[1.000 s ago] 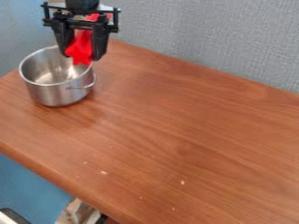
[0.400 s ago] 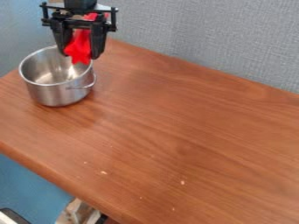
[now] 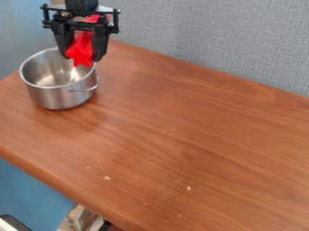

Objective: Put the red object in the metal pot

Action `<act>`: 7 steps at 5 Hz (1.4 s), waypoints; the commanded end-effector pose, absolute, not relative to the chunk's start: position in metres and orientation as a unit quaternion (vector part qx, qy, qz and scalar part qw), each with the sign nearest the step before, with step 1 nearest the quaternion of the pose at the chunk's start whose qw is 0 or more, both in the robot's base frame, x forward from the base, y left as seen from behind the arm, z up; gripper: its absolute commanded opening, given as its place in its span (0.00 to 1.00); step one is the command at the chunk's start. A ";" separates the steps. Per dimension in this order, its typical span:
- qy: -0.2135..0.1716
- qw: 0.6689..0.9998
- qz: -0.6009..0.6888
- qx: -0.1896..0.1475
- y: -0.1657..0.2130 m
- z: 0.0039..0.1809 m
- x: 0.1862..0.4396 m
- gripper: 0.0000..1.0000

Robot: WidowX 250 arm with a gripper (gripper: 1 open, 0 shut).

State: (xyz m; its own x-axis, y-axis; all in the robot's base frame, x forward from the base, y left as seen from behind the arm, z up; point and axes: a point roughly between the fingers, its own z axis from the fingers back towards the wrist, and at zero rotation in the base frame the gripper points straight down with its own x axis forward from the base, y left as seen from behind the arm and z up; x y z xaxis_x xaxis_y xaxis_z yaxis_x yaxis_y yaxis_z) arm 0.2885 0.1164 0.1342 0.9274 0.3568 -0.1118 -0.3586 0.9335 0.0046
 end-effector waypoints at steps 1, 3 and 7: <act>0.020 0.981 0.193 -0.001 0.126 0.151 0.295 0.00; 0.018 0.980 0.200 -0.001 0.130 0.149 0.299 0.00; 0.015 0.977 0.214 0.000 0.137 0.145 0.305 0.00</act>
